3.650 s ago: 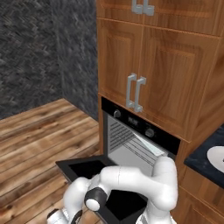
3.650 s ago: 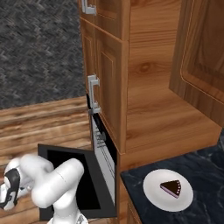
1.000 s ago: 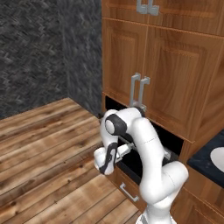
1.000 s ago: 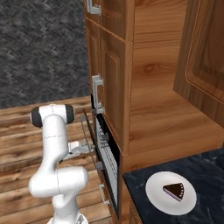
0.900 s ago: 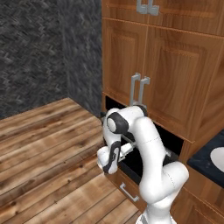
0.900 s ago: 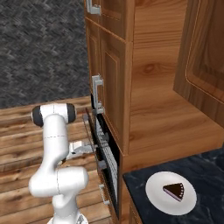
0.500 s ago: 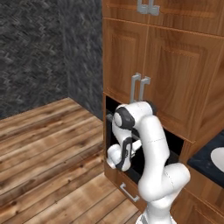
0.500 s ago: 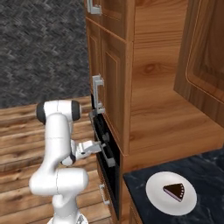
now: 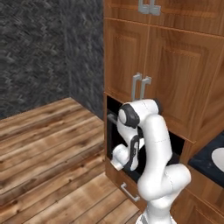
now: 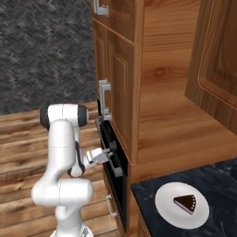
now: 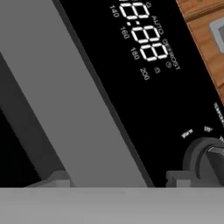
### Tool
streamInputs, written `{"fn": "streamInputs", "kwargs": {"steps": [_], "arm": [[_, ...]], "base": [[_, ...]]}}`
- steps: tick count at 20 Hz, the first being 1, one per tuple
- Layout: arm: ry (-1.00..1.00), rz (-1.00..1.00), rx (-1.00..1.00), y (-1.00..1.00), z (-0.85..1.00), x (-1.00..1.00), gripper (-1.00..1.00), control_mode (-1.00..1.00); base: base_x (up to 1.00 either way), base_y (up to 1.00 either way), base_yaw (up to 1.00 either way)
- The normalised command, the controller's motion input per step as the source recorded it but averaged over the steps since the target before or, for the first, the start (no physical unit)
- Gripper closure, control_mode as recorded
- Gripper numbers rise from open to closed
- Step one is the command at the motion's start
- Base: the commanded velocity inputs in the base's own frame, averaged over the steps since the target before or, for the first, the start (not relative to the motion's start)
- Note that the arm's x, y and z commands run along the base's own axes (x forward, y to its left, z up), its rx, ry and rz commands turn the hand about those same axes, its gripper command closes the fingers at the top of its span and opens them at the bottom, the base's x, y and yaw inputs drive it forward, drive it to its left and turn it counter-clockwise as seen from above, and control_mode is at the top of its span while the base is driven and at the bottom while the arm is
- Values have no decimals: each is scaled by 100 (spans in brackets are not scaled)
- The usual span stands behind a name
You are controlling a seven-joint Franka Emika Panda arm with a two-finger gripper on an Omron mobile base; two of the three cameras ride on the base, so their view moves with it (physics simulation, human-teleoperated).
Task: Take the baked cake out of the oven and place it on the plate for cooling. Then close the oven door.
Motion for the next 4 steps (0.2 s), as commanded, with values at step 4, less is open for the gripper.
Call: {"fn": "streamInputs", "kwargs": {"steps": [4], "arm": [[13,10,0,-56,24,3,-100,-100]], "base": [[0,0,0]]}}
